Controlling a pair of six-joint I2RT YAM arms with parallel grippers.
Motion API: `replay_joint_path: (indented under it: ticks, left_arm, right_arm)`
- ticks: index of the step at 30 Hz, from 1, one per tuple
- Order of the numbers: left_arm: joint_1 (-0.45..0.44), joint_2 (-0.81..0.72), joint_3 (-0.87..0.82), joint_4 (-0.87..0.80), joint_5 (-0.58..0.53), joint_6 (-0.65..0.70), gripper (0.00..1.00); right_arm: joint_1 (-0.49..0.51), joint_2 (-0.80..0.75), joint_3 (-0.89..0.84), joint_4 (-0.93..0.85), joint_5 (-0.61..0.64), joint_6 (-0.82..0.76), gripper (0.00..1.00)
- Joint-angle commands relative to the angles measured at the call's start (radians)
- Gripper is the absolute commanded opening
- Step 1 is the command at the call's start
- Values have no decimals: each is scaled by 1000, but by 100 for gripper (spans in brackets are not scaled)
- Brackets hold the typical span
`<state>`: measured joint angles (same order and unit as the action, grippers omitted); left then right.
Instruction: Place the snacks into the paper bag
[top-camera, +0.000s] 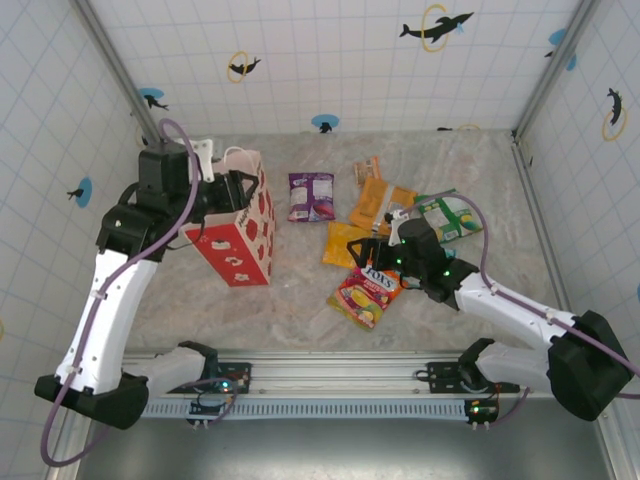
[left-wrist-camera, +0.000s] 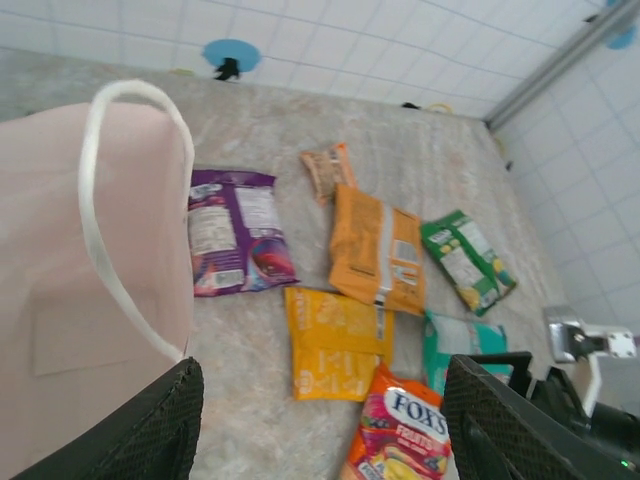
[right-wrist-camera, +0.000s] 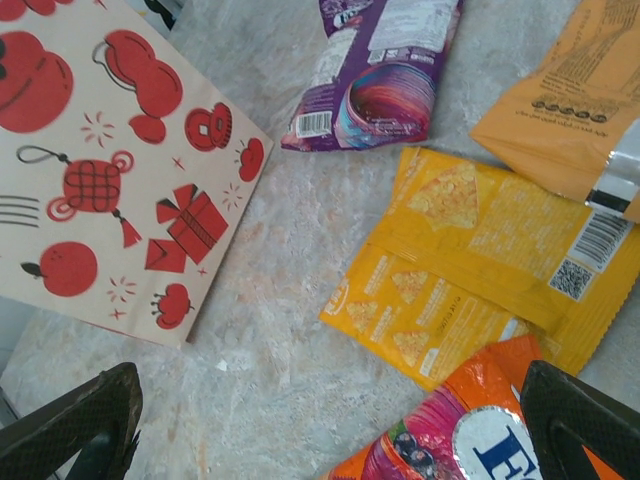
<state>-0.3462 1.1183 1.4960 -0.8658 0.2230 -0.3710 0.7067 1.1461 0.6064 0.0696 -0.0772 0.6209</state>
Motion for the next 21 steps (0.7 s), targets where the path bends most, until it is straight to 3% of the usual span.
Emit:
replay_joint_path:
  ticks: [1, 6, 12, 21]
  left_arm:
    - [4, -45, 27, -52, -78, -31, 65]
    - [5, -132, -76, 44, -20, -27, 66]
    - [4, -102, -79, 32, 15, -24, 65]
    - [4, -95, 33, -171, -290, -114, 64]
  right_arm:
    - [-4, 16, 19, -40, -12, 7, 100]
    - [-2, 37, 27, -30, -27, 5, 100]
    - [41, 61, 60, 0, -28, -3, 100]
    - [77, 135, 122, -24, -44, -15, 100]
